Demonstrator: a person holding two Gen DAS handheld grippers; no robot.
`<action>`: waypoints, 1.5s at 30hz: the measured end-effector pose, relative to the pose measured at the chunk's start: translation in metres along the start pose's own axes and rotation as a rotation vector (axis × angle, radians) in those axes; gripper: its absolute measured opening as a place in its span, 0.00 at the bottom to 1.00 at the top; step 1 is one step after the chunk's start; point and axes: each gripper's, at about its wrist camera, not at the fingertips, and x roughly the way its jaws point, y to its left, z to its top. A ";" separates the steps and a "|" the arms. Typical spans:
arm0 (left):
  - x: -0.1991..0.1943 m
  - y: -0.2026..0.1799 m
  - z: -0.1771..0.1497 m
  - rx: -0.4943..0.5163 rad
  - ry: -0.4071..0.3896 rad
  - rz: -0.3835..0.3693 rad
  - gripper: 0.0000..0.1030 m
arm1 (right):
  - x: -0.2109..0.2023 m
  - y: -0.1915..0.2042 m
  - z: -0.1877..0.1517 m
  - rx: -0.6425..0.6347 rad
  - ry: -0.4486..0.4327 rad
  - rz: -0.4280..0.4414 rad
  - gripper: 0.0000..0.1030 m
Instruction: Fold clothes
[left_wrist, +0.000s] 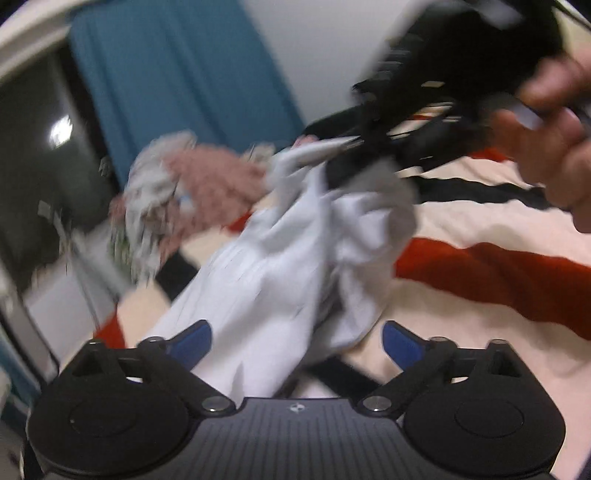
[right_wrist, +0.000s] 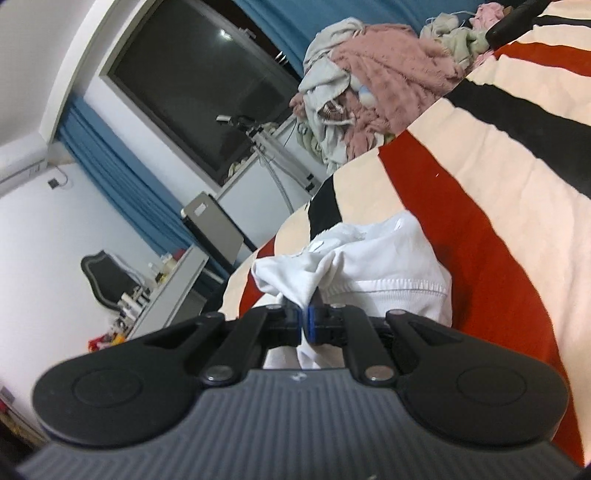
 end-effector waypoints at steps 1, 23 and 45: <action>0.003 -0.007 0.001 0.020 -0.021 0.003 0.99 | 0.001 0.001 0.000 -0.002 0.009 0.009 0.08; 0.005 0.213 -0.019 -0.923 -0.128 0.113 0.09 | -0.022 0.014 0.004 -0.048 -0.113 0.213 0.78; -0.019 0.340 -0.128 -1.138 0.167 0.360 0.40 | 0.145 0.046 -0.093 -0.804 0.078 -0.373 0.75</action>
